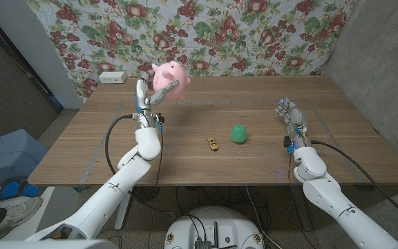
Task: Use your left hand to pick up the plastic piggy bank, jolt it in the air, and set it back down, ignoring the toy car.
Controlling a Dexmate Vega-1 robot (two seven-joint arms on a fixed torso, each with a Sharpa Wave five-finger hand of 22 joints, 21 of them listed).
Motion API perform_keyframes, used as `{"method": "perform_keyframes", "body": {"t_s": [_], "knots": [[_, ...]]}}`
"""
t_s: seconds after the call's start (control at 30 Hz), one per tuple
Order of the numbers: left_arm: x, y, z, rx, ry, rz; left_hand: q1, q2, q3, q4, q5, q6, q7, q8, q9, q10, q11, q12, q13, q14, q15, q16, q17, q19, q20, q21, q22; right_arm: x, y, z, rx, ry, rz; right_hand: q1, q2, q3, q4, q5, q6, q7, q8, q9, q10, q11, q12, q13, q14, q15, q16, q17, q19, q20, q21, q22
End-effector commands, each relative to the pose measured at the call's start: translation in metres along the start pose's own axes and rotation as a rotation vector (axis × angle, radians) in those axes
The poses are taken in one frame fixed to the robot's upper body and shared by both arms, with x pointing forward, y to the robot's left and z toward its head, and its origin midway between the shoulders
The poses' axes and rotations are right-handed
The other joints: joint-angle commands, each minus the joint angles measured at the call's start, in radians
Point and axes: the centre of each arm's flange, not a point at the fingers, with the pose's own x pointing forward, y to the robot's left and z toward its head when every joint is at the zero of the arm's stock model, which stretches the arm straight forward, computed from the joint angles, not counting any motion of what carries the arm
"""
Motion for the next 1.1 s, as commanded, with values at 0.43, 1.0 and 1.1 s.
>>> {"method": "perform_keyframes", "body": {"t_s": [0.43,1.0,1.1], "knots": [[0.0157,-0.0062,0.0003,0.165,0.222,-0.281,0.431,0.432,0.225,0.007,0.149,0.375,-0.181,0.005,0.175,0.264,-0.248,-0.005,0.005,0.399,-0.531,0.002,0.001,0.056,-0.353,0.13,0.003,-0.0003,0.0025,0.0009,-0.005,-0.001,0.006,-0.009,0.002,0.009,0.0,0.008,0.001,-0.002,-0.001,0.004,0.005,-0.001,-0.003,0.004,0.007,-0.002,0.0,-0.002,0.011,-0.002,-0.004,0.005],[0.0134,-0.0032,-0.0005,0.128,0.172,-0.217,0.429,0.431,0.228,0.007,0.149,0.374,-0.18,0.001,0.179,0.264,-0.248,-0.009,0.006,0.4,-0.531,-0.001,0.001,0.056,-0.353,0.135,0.003,0.0005,0.0033,0.0008,-0.004,-0.001,0.004,-0.01,0.002,0.009,0.0,0.008,0.001,-0.002,-0.001,0.004,0.005,-0.003,-0.003,0.004,0.006,-0.001,0.0,-0.003,0.012,-0.001,-0.008,0.005],[0.0106,-0.0018,0.0,0.104,0.139,-0.173,0.429,0.432,0.23,0.007,0.149,0.377,-0.179,0.001,0.179,0.265,-0.252,-0.009,0.006,0.4,-0.531,-0.001,0.001,0.056,-0.352,0.136,0.003,0.0004,0.0029,0.0006,-0.004,-0.001,0.004,-0.01,0.002,0.009,0.0,0.008,0.001,-0.001,0.0,0.004,0.005,-0.004,-0.003,0.004,0.007,0.0,0.0,-0.003,0.013,-0.001,-0.008,0.005]]}}
